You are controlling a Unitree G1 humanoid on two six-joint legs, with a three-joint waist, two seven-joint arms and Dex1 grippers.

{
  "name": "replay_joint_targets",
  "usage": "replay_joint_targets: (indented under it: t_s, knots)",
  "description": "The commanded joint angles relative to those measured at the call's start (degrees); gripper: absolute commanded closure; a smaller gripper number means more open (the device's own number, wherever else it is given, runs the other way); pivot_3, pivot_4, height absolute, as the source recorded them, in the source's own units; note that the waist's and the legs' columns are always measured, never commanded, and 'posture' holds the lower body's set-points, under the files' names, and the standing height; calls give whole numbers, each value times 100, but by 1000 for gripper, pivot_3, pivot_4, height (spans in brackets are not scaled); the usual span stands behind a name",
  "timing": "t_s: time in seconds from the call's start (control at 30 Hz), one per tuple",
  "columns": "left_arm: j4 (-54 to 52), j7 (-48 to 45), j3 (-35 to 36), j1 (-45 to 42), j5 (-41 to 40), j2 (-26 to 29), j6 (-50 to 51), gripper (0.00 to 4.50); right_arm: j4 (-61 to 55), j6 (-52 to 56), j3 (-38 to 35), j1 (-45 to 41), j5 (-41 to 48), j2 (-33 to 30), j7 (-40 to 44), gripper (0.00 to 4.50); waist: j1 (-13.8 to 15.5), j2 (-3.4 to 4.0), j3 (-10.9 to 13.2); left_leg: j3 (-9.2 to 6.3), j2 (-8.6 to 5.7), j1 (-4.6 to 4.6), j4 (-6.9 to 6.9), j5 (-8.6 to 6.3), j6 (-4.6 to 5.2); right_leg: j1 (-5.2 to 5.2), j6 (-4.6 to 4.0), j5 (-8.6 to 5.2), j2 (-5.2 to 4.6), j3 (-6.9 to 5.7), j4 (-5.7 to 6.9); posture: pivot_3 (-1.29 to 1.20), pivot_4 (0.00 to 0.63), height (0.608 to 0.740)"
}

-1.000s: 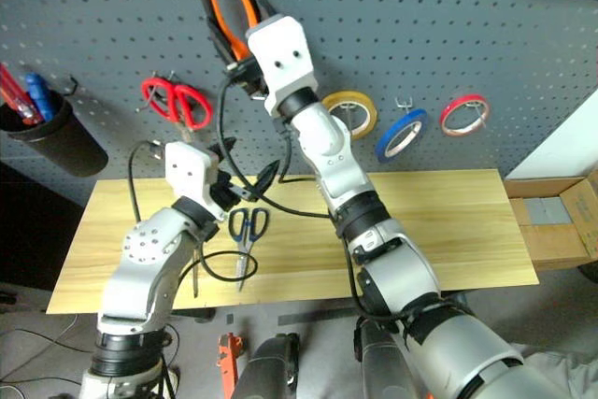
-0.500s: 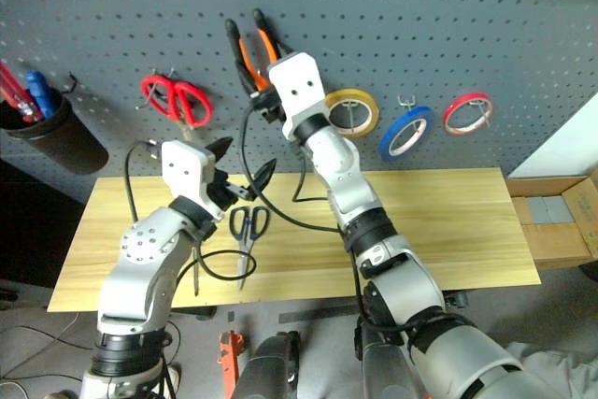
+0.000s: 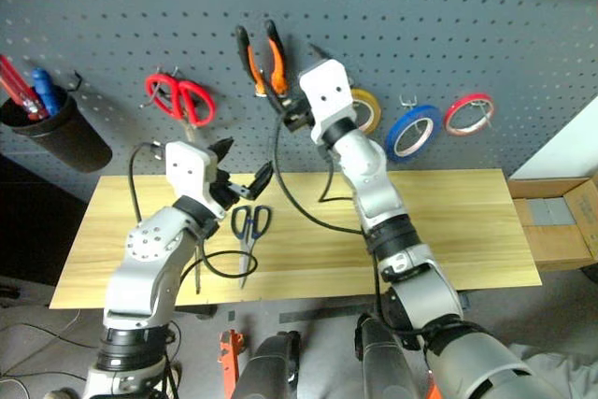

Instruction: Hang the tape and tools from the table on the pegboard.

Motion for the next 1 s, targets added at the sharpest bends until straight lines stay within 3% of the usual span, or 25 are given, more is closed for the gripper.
replay_joint_targets:
  t_s: [0.03, 0.2, 0.4, 0.63, 1.0]
  knots:
    - [-375, 208, -38, 278, 106, -92, -31, 0, -1271, 561, -85, 460, 370, -274, 419, 34, -7, -1, 0, 2, 0, 0, -1, -1, 0, 0, 0, 0, -2, 1, -4, 27, 286, 740]
    - [-610, 702, -261, 815, 670, -149, 148, 0, -2452, 1193, 233, 1448, 751, -805, 1335, 34, -37, -4, -4, 7, 2, -3, -8, -1, 1, -4, 0, 0, -4, 4, -12, 25, 272, 740]
    - [-701, 1416, -436, 1190, 1040, -620, 702, 0, -3425, 1348, 747, 2615, 1001, -1547, 2517, 34, -25, -6, -10, 7, -1, 7, 0, 0, 2, 5, 3, 1, -1, 4, -2, 44, 276, 740]
    - [-574, 1796, -402, 1730, 1234, -875, 1365, 0, -3184, 1014, 1326, 3382, 790, -1797, 3154, 34, -33, -8, -11, 6, -2, 40, 7, 3, 6, 56, 28, -15, 33, -1, -14, 62, 305, 740]
    - [-437, 1669, -1, 2353, 1013, -860, 2069, 0, -2961, 804, 1567, 3514, 740, -1768, 3556, 34, -9, -1, 0, 4, 2, 65, 6, 3, 6, 81, 43, -31, 55, 13, -16, 97, 333, 740]
